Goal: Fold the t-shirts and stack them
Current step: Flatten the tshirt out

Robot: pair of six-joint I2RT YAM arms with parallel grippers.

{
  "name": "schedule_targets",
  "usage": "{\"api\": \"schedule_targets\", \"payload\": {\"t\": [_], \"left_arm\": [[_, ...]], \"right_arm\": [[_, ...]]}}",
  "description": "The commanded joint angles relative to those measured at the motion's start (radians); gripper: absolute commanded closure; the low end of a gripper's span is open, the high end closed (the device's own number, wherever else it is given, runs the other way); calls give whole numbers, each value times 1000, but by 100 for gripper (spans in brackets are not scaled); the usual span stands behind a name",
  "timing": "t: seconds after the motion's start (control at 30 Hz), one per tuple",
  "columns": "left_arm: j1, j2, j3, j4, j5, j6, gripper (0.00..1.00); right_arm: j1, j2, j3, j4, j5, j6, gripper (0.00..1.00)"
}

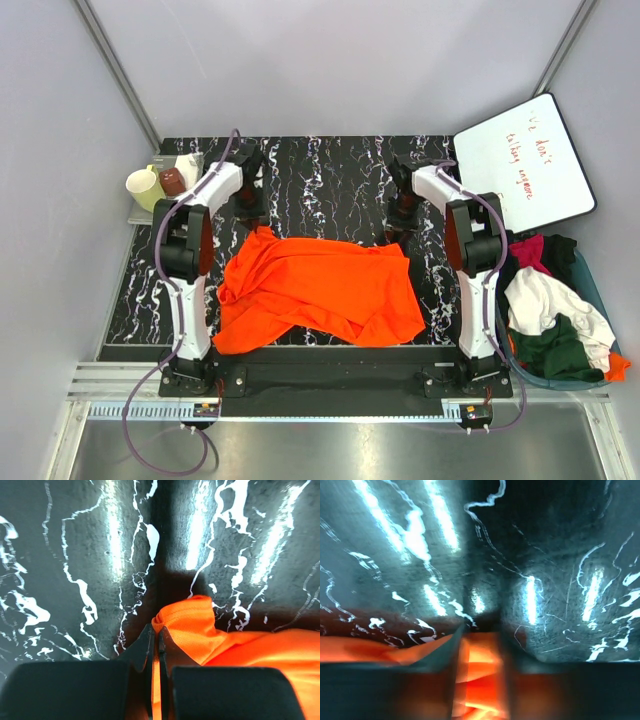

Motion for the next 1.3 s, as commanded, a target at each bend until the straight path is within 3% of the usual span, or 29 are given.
{"api": "schedule_targets", "payload": {"t": [0.0, 0.03, 0.07, 0.33, 0.67, 0.83, 0.93, 0.97, 1.03, 1.17, 1.27], "left_arm": [[13, -61, 40, -19, -23, 15, 100], [14, -63, 43, -22, -23, 15, 100], [16, -64, 46, -24, -29, 15, 100], [54, -90, 147, -65, -60, 31, 100], [97, -234, 272, -74, -67, 23, 100], [100, -300, 208, -63, -66, 21, 100], [100, -306, 128, -56, -55, 21, 100], [100, -305, 107, -53, -48, 20, 100], [100, -300, 50, -42, -26, 18, 100], [100, -297, -19, -14, -23, 23, 100], [100, -293, -32, -8, -23, 31, 100]], "right_arm": [[12, 20, 6, 19, -171, 10, 86], [12, 5, 3, 12, -183, 8, 98], [10, -3, 4, 6, -186, 1, 100], [9, -100, 81, -1, -131, -1, 100], [-4, -265, 231, 23, -1, 5, 100], [-8, -429, 88, 146, 106, 21, 100], [-21, -431, 6, 160, 64, 19, 98], [-22, -401, -8, 155, 41, 16, 90], [-22, -370, -48, 143, 4, 25, 60], [-22, -388, -131, 161, 13, 51, 19], [-22, -414, -175, 199, 7, 56, 8]]}}
